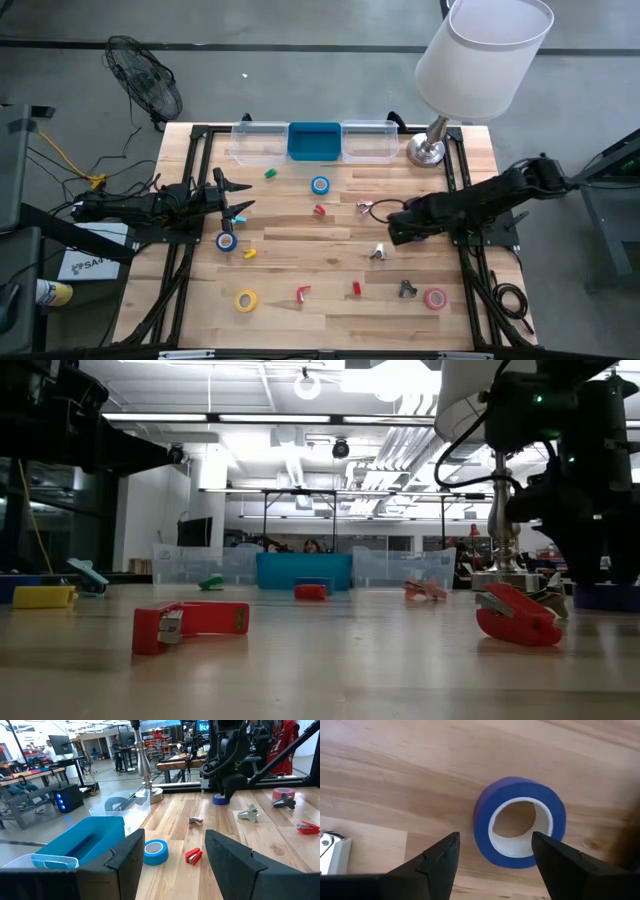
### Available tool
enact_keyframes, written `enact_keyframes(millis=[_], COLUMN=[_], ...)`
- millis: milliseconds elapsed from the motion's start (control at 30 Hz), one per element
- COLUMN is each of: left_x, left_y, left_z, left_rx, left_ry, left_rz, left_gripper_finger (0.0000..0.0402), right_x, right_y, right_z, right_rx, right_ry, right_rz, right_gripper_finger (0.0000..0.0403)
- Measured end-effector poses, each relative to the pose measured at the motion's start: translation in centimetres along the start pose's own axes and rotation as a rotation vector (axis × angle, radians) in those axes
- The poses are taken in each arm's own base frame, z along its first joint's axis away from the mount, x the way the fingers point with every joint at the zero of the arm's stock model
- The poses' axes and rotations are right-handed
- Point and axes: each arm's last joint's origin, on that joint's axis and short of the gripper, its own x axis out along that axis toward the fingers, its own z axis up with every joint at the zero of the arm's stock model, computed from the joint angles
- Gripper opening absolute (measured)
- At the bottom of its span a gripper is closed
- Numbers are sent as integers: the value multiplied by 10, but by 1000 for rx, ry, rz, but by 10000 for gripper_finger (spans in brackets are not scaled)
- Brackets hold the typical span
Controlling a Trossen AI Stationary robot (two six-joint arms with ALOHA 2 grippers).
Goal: Pick and place Stapler, Stapler remover, tape
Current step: Put the dark blue tape into the right transparent bin
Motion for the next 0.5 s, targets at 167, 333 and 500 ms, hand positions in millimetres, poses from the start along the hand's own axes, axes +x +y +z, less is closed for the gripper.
enact_keyframes(millis=[167, 333, 500], left_x=[0, 0, 0], left_y=[0, 0, 0], left_z=[0, 0, 0], left_rx=[0, 0, 0], left_ry=[0, 0, 0], left_rz=[0, 0, 0], left_gripper_finger=[205, 205, 205], right_x=[5, 10, 11], right_y=[8, 12, 12], right_z=[1, 1, 1], right_rx=[-22, -33, -46], right_ry=[-6, -8, -7], right_rz=[36, 32, 24], right_gripper_finger=[240, 235, 195])
